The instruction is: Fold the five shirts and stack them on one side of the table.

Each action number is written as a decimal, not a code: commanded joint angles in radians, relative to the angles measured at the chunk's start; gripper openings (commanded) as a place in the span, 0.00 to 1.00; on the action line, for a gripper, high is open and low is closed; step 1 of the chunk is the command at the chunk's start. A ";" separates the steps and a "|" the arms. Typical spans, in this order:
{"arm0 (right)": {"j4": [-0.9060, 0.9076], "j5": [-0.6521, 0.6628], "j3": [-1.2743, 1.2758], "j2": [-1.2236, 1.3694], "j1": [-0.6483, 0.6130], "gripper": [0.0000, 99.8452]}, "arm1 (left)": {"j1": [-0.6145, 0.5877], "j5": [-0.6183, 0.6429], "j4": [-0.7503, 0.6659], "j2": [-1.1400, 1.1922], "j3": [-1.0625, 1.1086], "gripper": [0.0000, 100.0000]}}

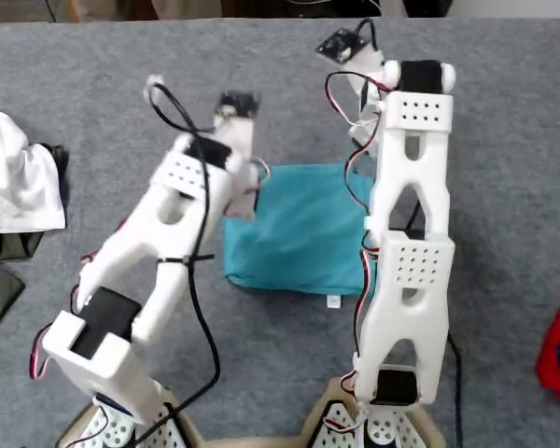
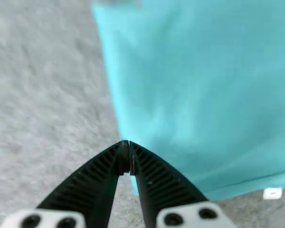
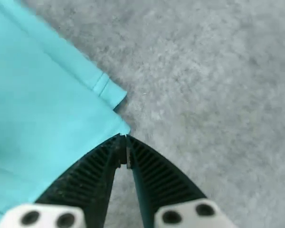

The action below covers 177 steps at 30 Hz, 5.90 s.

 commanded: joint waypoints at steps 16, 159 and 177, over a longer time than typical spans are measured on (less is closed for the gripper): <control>0.014 -0.511 0.911 -0.846 0.067 0.01 | -0.336 -0.247 0.385 -0.117 -0.428 0.02; -0.967 -0.535 1.452 -0.788 0.240 0.21 | -0.362 -0.334 0.276 -0.697 0.305 0.02; -0.830 -1.401 1.451 -0.780 0.202 0.38 | -0.361 -0.334 0.278 -0.697 0.311 0.02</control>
